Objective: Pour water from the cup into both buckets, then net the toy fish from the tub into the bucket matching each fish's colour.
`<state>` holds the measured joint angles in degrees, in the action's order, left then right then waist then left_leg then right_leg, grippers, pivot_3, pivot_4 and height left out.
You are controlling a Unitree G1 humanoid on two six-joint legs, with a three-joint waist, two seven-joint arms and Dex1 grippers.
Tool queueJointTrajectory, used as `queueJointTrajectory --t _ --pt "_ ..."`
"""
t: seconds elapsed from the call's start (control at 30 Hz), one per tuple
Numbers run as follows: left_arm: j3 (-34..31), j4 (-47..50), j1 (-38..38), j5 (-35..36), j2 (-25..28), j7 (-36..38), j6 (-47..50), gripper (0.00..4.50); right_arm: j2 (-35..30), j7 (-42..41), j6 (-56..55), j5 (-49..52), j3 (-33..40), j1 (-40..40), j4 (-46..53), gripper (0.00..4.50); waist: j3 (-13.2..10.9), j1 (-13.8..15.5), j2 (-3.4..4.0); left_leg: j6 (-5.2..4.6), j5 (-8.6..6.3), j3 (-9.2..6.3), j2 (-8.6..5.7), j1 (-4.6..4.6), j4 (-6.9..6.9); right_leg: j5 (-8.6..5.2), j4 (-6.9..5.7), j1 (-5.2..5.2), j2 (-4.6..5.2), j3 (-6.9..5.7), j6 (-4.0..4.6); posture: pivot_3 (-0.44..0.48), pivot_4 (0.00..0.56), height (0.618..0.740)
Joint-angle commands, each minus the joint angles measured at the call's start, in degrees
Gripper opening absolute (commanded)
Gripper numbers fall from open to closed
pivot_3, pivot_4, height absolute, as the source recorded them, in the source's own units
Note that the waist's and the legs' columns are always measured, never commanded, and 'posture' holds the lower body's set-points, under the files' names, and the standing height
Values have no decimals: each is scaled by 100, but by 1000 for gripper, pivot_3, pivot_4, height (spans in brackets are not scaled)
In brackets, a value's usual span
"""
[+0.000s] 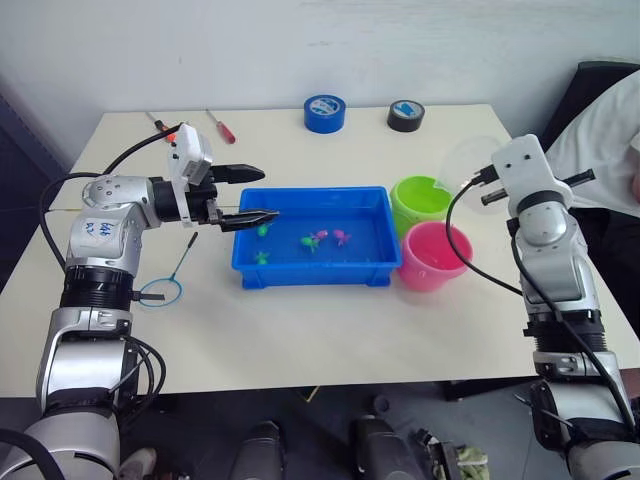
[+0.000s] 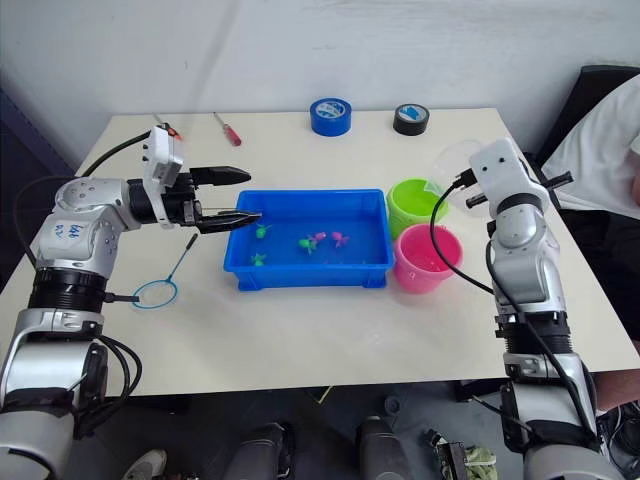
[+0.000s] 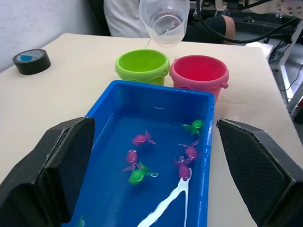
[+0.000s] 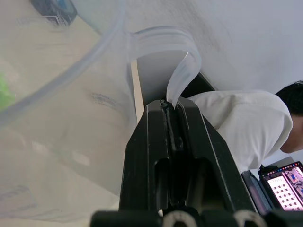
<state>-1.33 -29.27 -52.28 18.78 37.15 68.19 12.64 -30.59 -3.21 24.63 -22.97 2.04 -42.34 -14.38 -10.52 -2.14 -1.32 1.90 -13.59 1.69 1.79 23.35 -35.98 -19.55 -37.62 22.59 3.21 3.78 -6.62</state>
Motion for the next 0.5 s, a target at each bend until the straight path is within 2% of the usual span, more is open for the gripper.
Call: queueJointTrajectory --t 0.03,0.5 --pt "-153 19 -159 -20 -10 -147 -86 4500 -30 330 -252 -162 -121 -309 -265 14 0 -6 0 0 0 0 0 0 0 0 0 0 0 0 0 0 150 734" --pt "-233 537 96 123 -77 -348 202 4500 16 967 -881 -610 -922 -1106 -1614 14 -1 -130 1 0 0 4 1 0 2 0 -7 5 1 4 0 0 150 734"
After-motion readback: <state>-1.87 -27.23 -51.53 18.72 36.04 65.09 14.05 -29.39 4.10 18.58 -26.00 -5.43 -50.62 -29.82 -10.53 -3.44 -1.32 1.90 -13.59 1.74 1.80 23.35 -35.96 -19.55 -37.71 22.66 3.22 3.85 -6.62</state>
